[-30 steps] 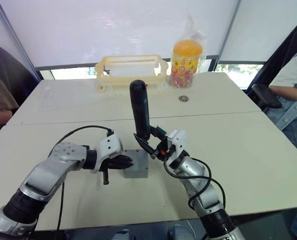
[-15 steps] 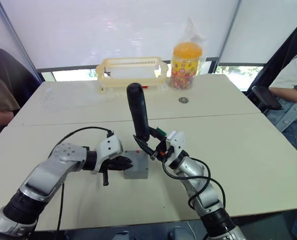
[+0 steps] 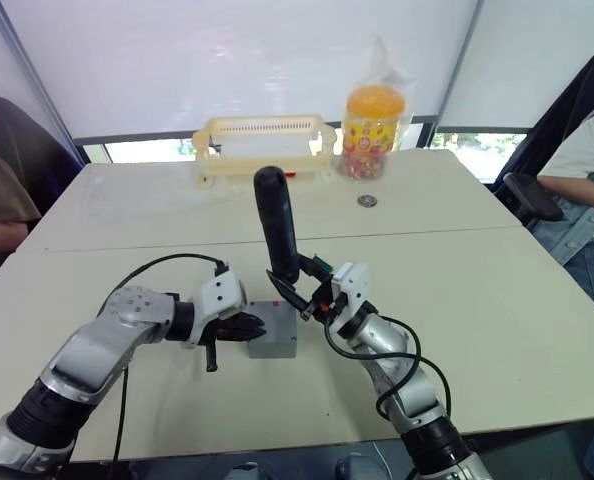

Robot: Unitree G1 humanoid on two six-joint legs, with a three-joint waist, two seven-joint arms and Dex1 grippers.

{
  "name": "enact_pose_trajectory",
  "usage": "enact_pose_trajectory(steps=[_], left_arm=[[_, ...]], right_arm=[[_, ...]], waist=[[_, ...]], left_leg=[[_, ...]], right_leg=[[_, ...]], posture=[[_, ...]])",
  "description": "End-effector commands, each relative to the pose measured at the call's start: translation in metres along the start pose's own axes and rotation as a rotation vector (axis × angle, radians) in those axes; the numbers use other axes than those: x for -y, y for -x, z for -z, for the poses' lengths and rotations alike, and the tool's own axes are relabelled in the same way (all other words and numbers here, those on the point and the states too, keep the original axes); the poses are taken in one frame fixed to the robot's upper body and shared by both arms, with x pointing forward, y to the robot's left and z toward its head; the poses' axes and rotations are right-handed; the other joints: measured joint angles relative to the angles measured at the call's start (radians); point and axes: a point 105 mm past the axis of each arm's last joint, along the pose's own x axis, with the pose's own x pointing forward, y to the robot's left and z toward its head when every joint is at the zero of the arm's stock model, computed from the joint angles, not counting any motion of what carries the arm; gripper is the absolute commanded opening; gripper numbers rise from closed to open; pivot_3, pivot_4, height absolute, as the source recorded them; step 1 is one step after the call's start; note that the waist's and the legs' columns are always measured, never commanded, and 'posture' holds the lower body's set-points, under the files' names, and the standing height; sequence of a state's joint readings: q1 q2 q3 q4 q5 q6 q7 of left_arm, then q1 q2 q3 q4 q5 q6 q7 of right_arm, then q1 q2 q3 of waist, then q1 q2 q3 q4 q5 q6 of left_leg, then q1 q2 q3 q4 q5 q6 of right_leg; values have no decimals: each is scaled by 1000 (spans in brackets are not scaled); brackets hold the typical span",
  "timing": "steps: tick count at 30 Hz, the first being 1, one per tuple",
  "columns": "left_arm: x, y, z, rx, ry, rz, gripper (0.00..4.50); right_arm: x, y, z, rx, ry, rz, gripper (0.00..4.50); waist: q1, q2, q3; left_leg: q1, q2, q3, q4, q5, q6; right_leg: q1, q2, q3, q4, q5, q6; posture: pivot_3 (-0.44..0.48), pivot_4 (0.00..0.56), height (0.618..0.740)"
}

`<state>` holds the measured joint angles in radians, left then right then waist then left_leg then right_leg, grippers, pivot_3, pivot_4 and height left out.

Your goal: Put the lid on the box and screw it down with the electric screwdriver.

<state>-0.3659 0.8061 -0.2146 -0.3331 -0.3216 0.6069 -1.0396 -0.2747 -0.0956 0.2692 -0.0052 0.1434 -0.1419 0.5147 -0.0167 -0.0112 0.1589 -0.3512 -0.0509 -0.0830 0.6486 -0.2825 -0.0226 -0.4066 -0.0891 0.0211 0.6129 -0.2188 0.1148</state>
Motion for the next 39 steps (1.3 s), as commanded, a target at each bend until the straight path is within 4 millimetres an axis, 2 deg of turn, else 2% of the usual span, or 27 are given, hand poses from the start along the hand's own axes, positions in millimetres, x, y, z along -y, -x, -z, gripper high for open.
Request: enact_pose_trajectory(steps=[1, 20, 34, 39], left_arm=[[2, -1, 12, -57, 17, 3, 560], [2, -3, 12, -58, 17, 3, 560], [0, -3, 11, -57, 14, -1, 560], [-1, -3, 11, -57, 13, -4, 560]], right_arm=[[2, 22, 51, -212, -53, 44, 1717], [0, 30, 67, -281, -79, 68, 1717], [5, 30, 74, -295, -127, 122, 1717], [12, 30, 72, -283, -151, 163, 1717]], waist=[[0, -1, -1], [2, -3, -3], [2, -4, -4], [3, -3, -4]], left_leg=[[0, 0, 0, 0, 0, 0], [0, 0, -1, -1, 0, 0], [0, 1, -1, -2, 0, 0], [-1, 0, -2, -2, 0, -1]], right_leg=[[0, 0, 0, 0, 0, 0], [0, -1, -1, 0, -2, -1], [0, -2, -1, -1, -3, -1], [0, -2, -2, -1, -4, -2]], posture=[[0, 150, 740], [0, 150, 740], [0, 150, 740], [0, 150, 740]])
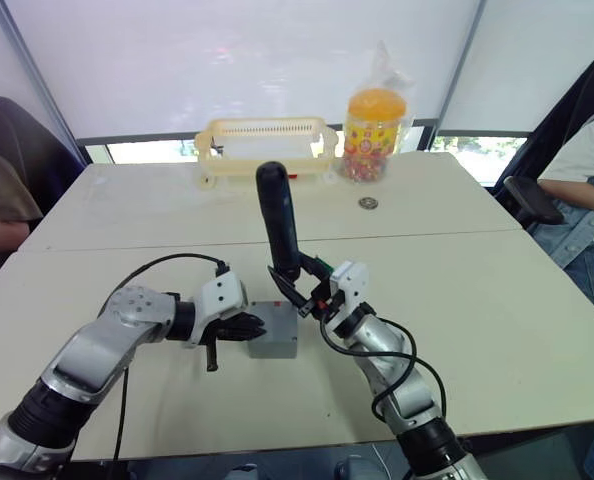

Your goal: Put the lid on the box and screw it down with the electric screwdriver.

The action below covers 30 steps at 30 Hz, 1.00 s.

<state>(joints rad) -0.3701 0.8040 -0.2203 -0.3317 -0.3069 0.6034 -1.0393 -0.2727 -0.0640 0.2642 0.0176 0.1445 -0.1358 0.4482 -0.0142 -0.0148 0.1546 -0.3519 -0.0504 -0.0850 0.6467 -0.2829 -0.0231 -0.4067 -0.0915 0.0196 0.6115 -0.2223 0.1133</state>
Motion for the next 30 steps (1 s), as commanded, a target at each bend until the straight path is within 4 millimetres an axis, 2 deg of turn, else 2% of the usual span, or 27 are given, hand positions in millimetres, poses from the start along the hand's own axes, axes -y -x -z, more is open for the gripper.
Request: enact_pose_trajectory(steps=[1, 9, 13, 16, 25, 30], left_arm=[[0, -3, 11, -48, 23, 0, 560], [-1, -4, 10, -43, 20, 0, 560], [-1, -4, 11, -43, 22, 1, 560], [0, -5, 11, -44, 23, 4, 560], [3, -8, 15, -52, 18, 13, 560], [3, -9, 16, -54, 18, 14, 560]], right_arm=[[14, 31, 66, -276, -103, 94, 1717], [18, 31, 52, -205, -124, 120, 1717], [5, 26, 35, -123, -140, 62, 1717], [-1, 25, 31, -107, -143, 37, 1717], [-3, 22, 27, -118, -61, -8, 1717], [-6, 29, 41, -184, -56, -23, 1717]], waist=[[0, 0, 0], [1, 2, 1], [2, 3, 2], [1, 4, 2], [0, 6, 4], [1, 4, 3]], left_leg=[[0, 0, 0, 0, 0, 0], [-2, 0, -2, 0, 0, 0], [-2, 0, -3, -1, 0, 0], [-3, -1, -3, -1, 0, 0], [-4, -1, -3, -6, 0, 0], [-3, -1, -3, -10, 0, 0]], right_leg=[[0, 0, 0, 0, 0, 0], [0, -1, -1, -1, 0, 0], [-1, -4, -2, -2, -1, 0], [-1, -4, -2, -3, -1, 0], [-2, -3, -4, -9, -1, 0], [-1, -2, -4, -13, 0, 0]], posture=[[0, 150, 740], [0, 150, 740], [0, 150, 740], [0, 150, 740], [0, 150, 740], [0, 150, 740]])
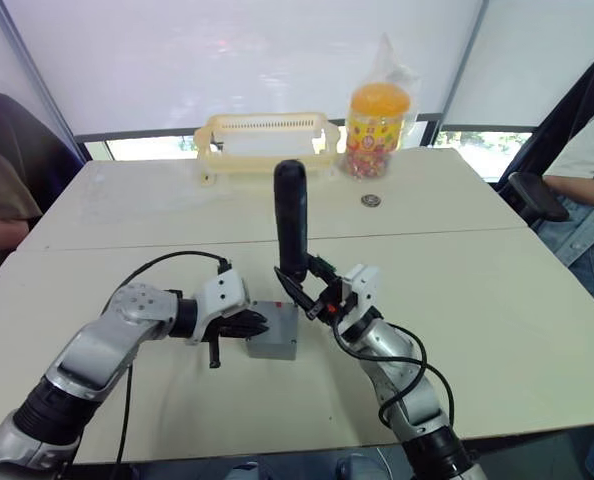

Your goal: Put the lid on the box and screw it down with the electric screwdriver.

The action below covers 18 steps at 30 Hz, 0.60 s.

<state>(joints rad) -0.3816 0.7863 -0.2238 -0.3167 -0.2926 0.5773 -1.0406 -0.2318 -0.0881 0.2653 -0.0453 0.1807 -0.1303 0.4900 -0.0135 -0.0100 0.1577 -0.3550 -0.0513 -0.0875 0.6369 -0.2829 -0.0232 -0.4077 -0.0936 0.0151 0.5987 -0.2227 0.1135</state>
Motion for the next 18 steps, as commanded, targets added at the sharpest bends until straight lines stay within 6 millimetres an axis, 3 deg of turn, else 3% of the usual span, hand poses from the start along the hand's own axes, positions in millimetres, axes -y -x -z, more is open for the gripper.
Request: enact_pose_trajectory(steps=[1, 6, 18], left_arm=[[6, -6, 20, -72, 40, 20, 560], [9, -7, 23, -80, 48, 26, 560], [11, -6, 26, -90, 58, 24, 560]], right_arm=[[-2, 23, 50, -220, -50, 16, 1717], [-4, 32, 64, -274, -66, 22, 1717], [-2, 31, 66, -274, -70, 34, 1717]], waist=[[0, -1, -1], [0, -1, -5], [0, 0, -9]], left_leg=[[0, 0, 0, -1, 0, 0], [2, 0, 0, -4, 0, 0], [3, 0, 0, -6, 0, 0]], right_leg=[[0, 0, 0, 0, 0, 0], [1, 0, 0, -2, 0, 0], [1, 0, 0, -3, 0, 0]], posture=[[0, 150, 740], [0, 150, 740], [0, 150, 740]])
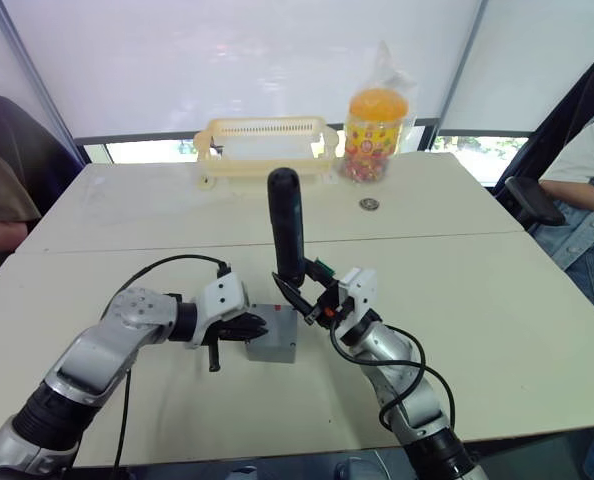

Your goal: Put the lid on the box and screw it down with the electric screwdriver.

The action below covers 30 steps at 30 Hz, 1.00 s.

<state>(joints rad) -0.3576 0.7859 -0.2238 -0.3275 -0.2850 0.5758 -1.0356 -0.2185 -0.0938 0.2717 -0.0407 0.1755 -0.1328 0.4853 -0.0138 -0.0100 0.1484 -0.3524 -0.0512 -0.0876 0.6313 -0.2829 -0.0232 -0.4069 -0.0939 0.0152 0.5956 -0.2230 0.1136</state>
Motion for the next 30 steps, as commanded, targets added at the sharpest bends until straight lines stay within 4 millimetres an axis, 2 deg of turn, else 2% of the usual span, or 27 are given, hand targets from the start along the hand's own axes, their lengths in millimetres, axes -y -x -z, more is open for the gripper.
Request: enact_pose_trajectory(steps=[1, 17, 30], left_arm=[[7, -5, 22, -82, 50, 23, 560], [7, -6, 22, -83, 48, 24, 560], [7, -10, 22, -82, 44, 28, 560]], right_arm=[[-1, 27, 61, -255, -66, 31, 1717], [1, 27, 62, -255, -54, 30, 1717], [6, 23, 52, -225, -23, 44, 1717]], waist=[[0, 0, 0], [0, 0, 0], [2, 1, 0]], left_leg=[[0, 0, 0, 0, 0, 0], [0, 0, 0, 0, 0, 0], [-1, 0, 0, 0, 0, 0]], right_leg=[[0, 0, 0, 0, 0, 0], [0, -2, 0, 0, 0, 0], [0, -2, 0, -1, 0, 0]], posture=[[0, 150, 740], [0, 150, 740], [0, 150, 740]])
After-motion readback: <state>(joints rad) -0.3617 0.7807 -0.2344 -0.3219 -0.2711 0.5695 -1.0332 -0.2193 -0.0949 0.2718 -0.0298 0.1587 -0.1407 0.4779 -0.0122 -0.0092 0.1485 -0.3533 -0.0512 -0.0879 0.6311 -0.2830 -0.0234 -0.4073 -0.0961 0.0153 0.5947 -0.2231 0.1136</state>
